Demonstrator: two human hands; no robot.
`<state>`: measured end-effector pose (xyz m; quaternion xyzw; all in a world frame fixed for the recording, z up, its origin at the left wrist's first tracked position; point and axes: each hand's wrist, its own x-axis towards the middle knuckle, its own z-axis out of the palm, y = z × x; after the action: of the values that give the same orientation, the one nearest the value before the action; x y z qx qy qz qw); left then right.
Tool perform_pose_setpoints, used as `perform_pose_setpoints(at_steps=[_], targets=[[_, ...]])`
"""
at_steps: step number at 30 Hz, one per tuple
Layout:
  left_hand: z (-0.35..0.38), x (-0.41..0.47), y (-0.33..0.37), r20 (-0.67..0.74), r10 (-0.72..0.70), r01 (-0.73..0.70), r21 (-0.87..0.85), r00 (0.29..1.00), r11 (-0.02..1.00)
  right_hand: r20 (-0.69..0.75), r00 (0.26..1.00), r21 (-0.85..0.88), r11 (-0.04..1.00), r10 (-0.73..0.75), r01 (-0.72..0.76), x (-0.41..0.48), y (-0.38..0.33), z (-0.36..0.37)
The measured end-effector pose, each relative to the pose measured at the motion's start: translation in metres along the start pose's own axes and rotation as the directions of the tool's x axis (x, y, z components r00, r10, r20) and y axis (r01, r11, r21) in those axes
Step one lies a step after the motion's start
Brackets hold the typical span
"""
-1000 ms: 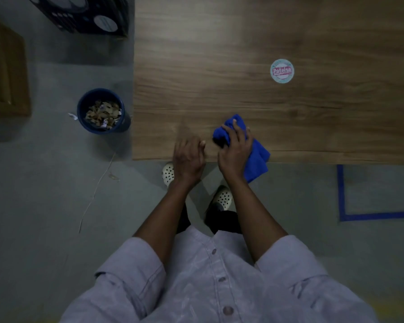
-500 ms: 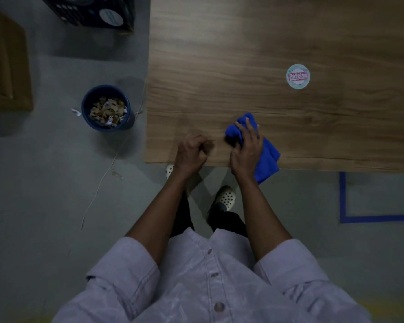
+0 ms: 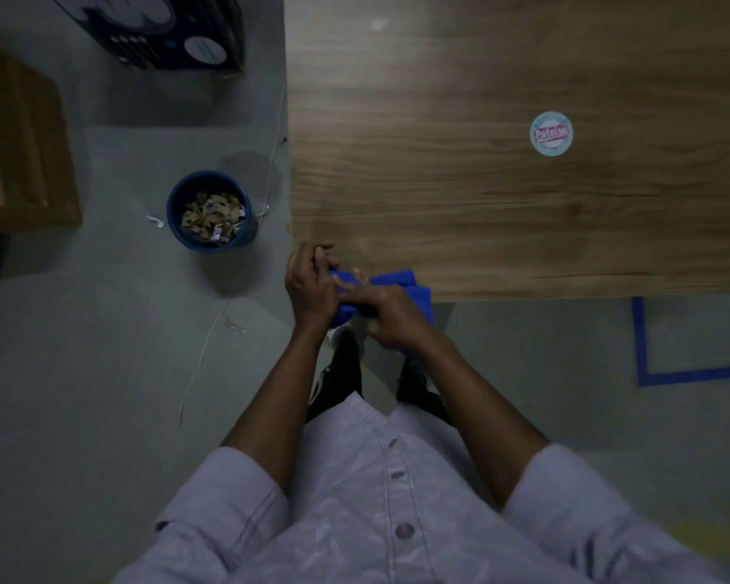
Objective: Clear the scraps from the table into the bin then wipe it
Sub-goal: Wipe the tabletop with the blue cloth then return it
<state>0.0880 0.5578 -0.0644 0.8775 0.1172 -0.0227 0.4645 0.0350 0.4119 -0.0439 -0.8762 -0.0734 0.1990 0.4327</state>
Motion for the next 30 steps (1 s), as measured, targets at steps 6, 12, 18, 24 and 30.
perform_pose_setpoints(at_steps=[6,12,18,24,30], targets=[[-0.006,-0.002,0.004,0.063,0.113,-0.119,0.103,0.992,0.987,-0.669,0.69,0.013,0.932,0.278,-0.363,-0.02,0.049,-0.086],[-0.007,0.0,0.0,0.025,0.083,-0.087,0.24,0.996,0.967,-0.64,0.764,-0.178,0.95,0.087,-0.257,0.047,0.016,0.01],[-0.019,-0.001,0.005,0.055,0.089,-0.097,0.181,0.995,0.979,-0.439,0.898,-0.23,0.97,-0.029,-0.081,0.033,-0.006,0.051],[-0.006,0.006,-0.005,0.243,0.263,-0.342,0.386,0.934,0.857,-0.618,0.783,-0.177,0.958,0.07,-0.226,0.01,0.045,-0.024],[0.015,-0.002,0.001,0.51,0.311,-0.461,0.196,0.802,0.865,-0.702,0.662,-0.205,0.816,0.262,-0.54,0.003,0.067,-0.04]])
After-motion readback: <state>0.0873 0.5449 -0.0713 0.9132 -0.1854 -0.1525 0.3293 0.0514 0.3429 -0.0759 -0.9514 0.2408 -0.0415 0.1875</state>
